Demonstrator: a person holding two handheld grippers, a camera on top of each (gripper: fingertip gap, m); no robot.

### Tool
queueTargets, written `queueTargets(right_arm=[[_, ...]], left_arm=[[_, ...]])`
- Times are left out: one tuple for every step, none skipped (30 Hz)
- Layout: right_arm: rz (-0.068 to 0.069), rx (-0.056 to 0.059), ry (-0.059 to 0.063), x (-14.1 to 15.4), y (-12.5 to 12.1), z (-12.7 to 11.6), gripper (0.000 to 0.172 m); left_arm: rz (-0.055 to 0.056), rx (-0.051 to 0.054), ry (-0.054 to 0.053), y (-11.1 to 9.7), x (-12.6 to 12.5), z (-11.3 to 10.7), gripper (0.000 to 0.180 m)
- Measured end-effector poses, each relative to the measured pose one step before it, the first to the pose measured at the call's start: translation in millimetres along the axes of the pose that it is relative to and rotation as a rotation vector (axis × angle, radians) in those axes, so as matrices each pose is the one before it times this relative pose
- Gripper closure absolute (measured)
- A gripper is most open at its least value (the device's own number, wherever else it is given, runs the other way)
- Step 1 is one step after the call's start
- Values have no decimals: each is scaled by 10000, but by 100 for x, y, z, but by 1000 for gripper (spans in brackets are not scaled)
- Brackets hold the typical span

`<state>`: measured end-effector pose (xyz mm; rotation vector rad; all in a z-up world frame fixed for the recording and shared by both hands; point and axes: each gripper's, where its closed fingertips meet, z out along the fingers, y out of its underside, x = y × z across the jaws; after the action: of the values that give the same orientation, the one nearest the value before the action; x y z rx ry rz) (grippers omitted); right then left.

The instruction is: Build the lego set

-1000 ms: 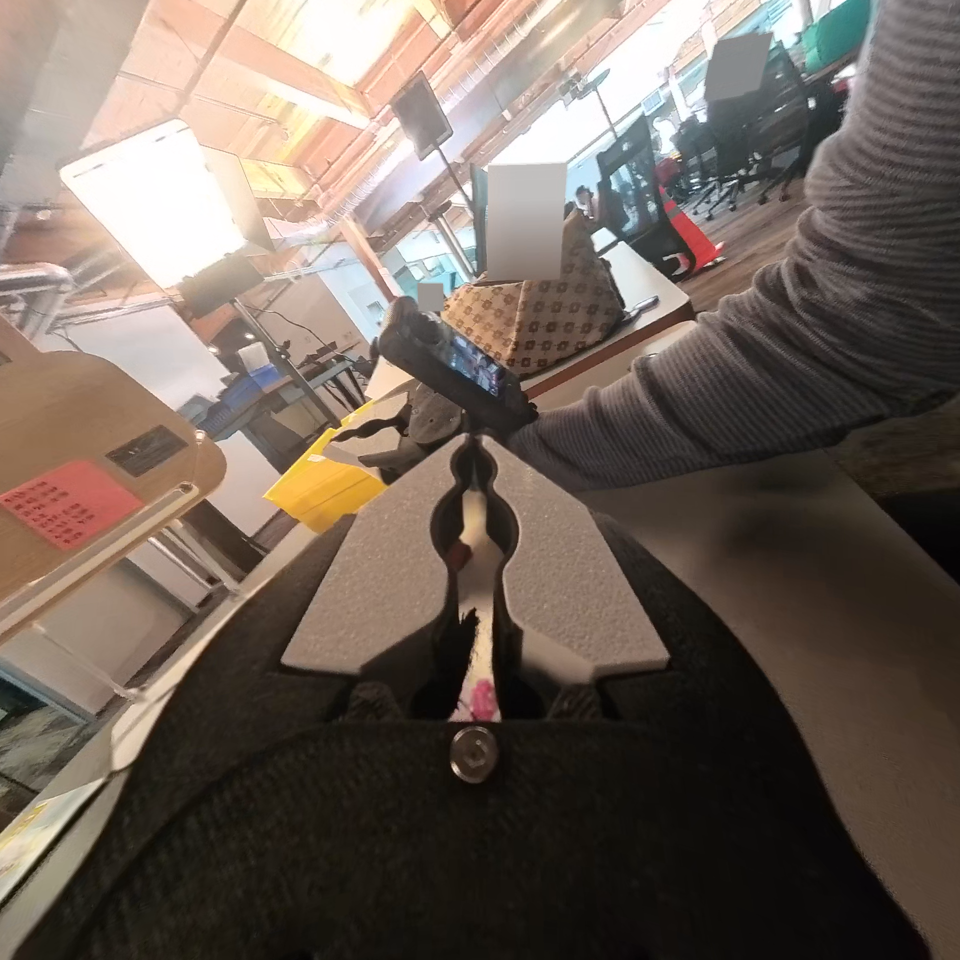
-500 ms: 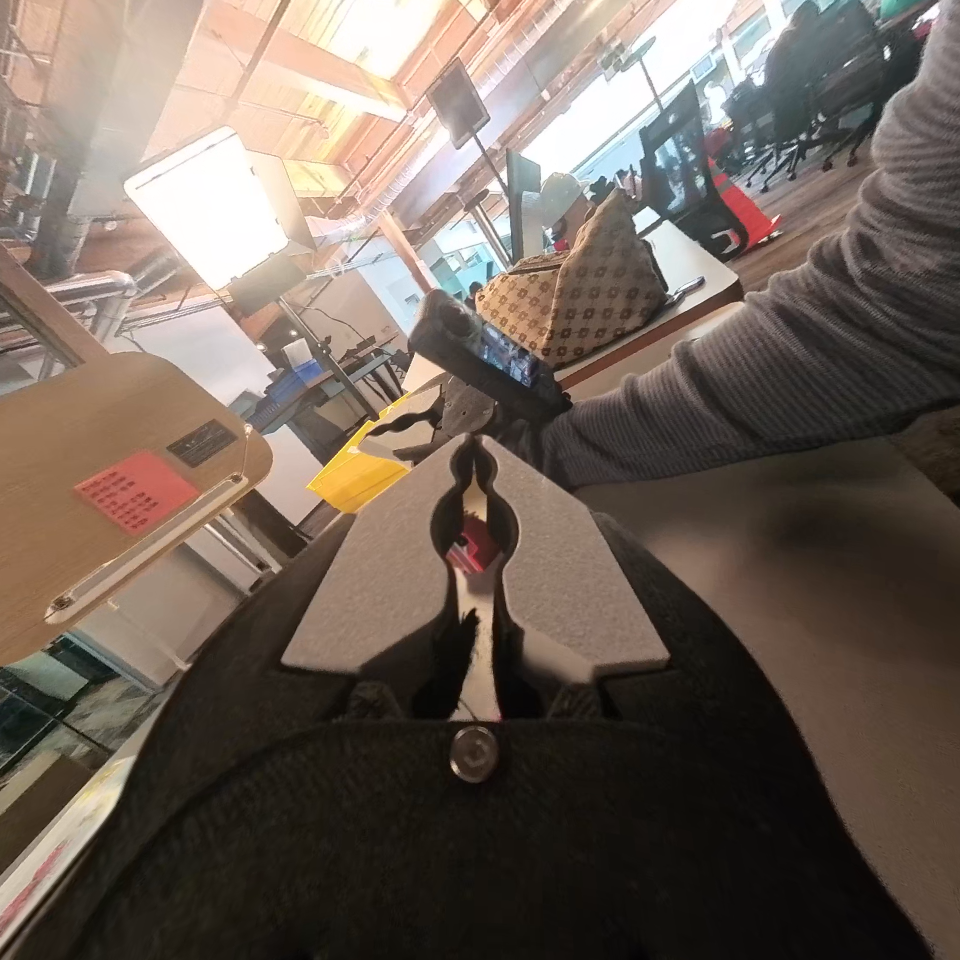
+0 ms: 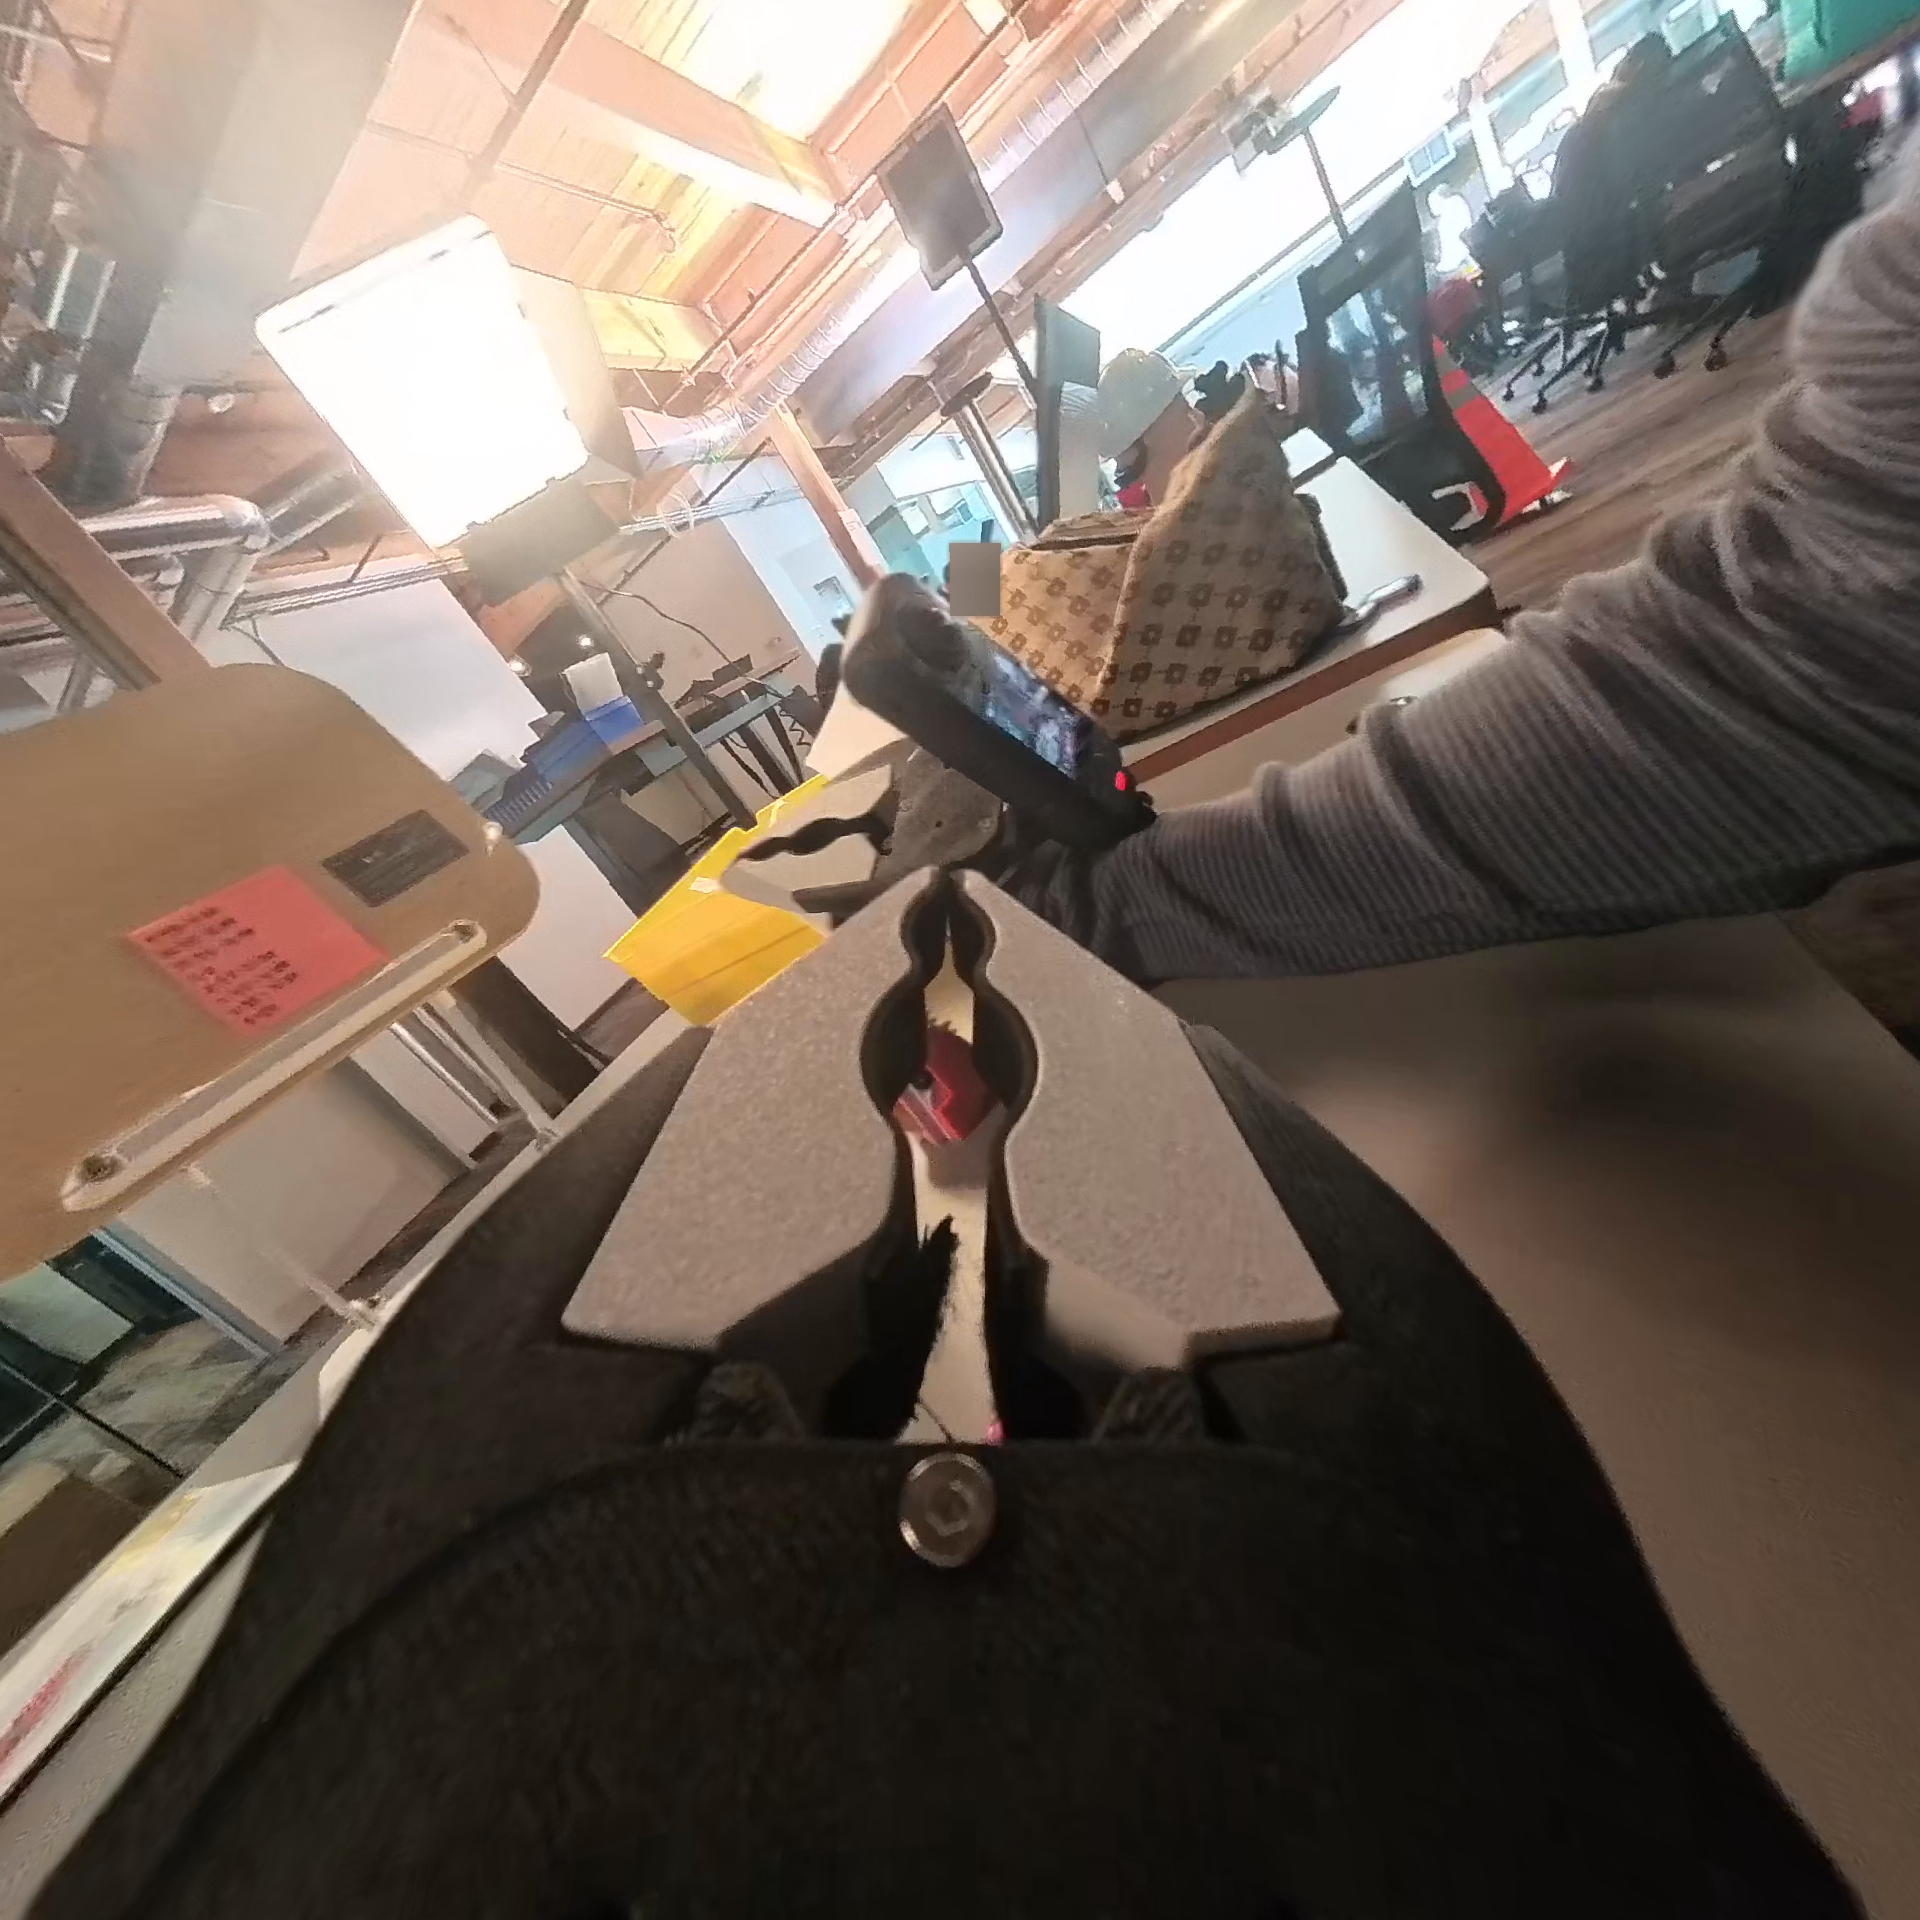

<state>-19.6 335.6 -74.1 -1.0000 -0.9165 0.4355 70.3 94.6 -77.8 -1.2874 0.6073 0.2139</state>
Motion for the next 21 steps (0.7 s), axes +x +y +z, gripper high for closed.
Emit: queueTargets(right_arm=[[4, -29, 58, 135, 44, -79, 172], [9, -24, 83, 191, 50, -118, 172], [12, -29, 102, 219, 44, -132, 172], [10, -41, 119, 251, 52, -138, 172], [6, -55, 118, 224, 69, -144, 172], [-15, -64, 95, 162, 64, -135, 172], [-56, -68, 71, 93, 51, -167, 172], [-105, -55, 89, 87, -20, -231, 172], [-145, -23, 109, 110, -81, -293, 172], [-145, -14, 86, 77, -115, -349, 172], [-123, -20, 35, 25, -103, -354, 172], [-106, -41, 12, 8, -47, -318, 172], [-84, -66, 14, 50, 22, -285, 172], [-41, -99, -21, 27, 120, -196, 172], [5, -141, -38, 11, 226, -142, 172], [22, -149, -54, -5, 262, -88, 172], [38, -126, -67, -17, 239, -80, 172], [55, -87, -43, 35, 181, -94, 172], [62, -48, -6, 80, 107, -98, 172], [62, -20, 33, 146, 61, -84, 172], [55, -9, 72, 184, 46, -69, 172]], left_arm=[[-126, 4, -150, -7, -367, -23, 180], [-128, -14, -99, 49, -307, -12, 180], [-92, -26, -89, 95, -280, -43, 180], [-40, -33, -112, 78, -313, -54, 180], [-9, -21, -102, 34, -310, -86, 180], [16, 0, -78, -39, -272, -106, 180], [77, 3, -75, -116, -280, -141, 180], [167, -23, -134, -152, -414, -179, 180], [190, -54, -261, -222, -674, -294, 180], [41, -63, -329, -360, -905, -408, 180], [-186, -105, -213, -364, -858, -538, 180], [-353, -243, -33, -200, -659, -658, 180], [-324, -365, 35, -54, -561, -872, 180], [-127, -397, -6, -30, -559, -1102, 180], [-7, -370, -185, -35, -795, -1305, 180], [-27, -356, -256, -67, -956, -1422, 180], [-132, -338, -230, -119, -1022, -1486, 180], [-235, -293, -302, -192, -1199, -1509, 180], [-301, -234, -404, -319, -1359, -1524, 178], [-226, -189, -376, -442, -1343, -1541, 177], [1, -252, -370, -442, -1406, -1594, 175]])
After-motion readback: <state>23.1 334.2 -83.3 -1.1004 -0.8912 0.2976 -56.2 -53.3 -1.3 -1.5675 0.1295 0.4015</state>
